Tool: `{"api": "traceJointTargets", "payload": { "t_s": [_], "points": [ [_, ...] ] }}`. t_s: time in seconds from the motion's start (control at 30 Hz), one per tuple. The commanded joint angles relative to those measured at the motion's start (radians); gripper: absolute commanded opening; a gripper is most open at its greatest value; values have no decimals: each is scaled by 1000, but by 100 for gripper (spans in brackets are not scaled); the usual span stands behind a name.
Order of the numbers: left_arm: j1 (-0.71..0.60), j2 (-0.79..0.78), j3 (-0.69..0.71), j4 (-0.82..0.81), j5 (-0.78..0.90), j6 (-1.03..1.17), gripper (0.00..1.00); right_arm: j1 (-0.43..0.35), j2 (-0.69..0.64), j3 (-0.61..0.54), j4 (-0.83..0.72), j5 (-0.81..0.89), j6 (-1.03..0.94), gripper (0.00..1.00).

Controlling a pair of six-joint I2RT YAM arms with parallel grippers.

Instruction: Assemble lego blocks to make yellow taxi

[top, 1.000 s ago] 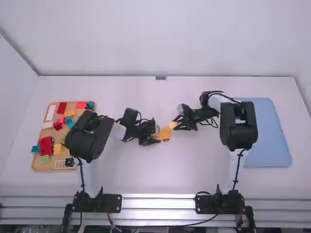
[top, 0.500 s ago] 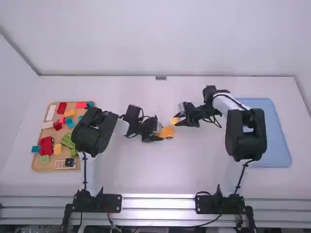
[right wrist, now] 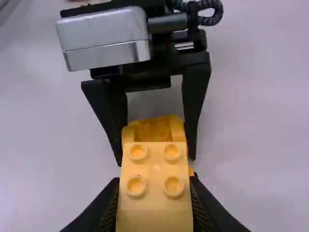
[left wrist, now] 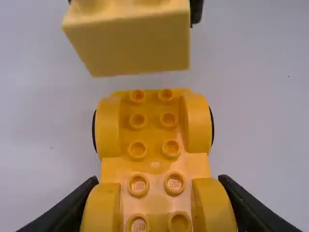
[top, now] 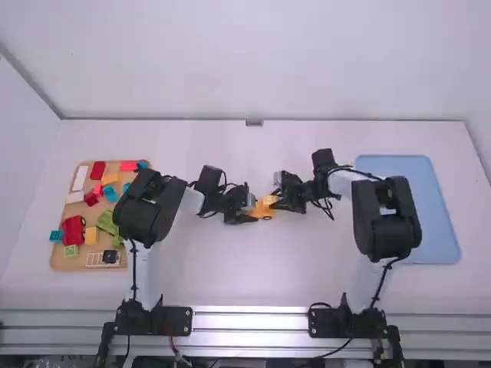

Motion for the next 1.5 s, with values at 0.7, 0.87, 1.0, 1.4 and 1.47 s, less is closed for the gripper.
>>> {"api": "traceJointTargets", "payload": {
  "t_s": [0.7, 0.87, 1.0, 1.4, 1.47],
  "points": [
    [7, 23, -16, -80, 48, 15, 41, 46, -5, -132, 204, 76, 46, 9],
    [7, 23, -20, -82, 50, 15, 40, 46, -5, -132, 193, 103, 47, 9],
    [5, 23, -20, -80, 55, 15, 40, 46, -5, -133, 193, 106, 46, 9],
    [7, 23, -19, -80, 52, 15, 41, 59, -5, -133, 194, 113, 46, 38],
    [6, 23, -19, -80, 52, 15, 41, 58, -5, -133, 194, 113, 47, 42]
  ]
}}
